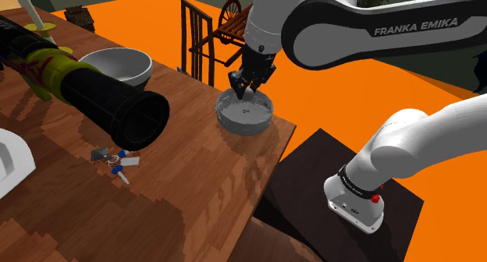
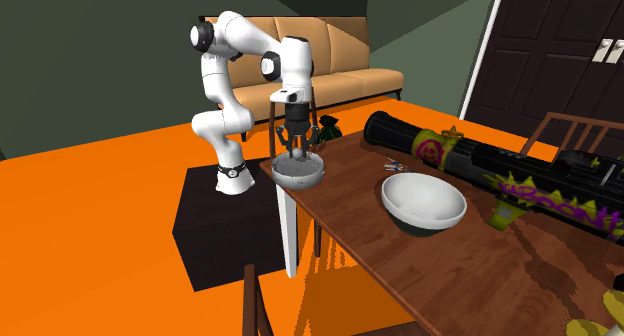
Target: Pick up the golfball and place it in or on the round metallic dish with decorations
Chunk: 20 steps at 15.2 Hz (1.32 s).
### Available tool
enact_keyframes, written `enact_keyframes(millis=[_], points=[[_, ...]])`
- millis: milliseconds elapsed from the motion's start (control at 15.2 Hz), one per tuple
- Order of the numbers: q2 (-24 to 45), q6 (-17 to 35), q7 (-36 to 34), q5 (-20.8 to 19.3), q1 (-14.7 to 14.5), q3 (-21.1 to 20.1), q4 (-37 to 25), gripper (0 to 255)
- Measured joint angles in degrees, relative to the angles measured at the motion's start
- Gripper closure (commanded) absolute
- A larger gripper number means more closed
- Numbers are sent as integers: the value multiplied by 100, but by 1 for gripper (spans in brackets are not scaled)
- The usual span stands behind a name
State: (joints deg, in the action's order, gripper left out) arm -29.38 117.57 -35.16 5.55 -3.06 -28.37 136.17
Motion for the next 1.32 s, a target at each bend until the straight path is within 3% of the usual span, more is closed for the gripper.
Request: enact_keyframes(millis=[594, 660, 1056, 1320], points=[[73, 245, -40, -4, 7, -57, 171, 255], [73, 245, -40, -4, 7, -57, 171, 0], [73, 245, -40, -4, 7, -57, 171, 0], [-139, -326, 33, 25, -33, 65, -202, 0]])
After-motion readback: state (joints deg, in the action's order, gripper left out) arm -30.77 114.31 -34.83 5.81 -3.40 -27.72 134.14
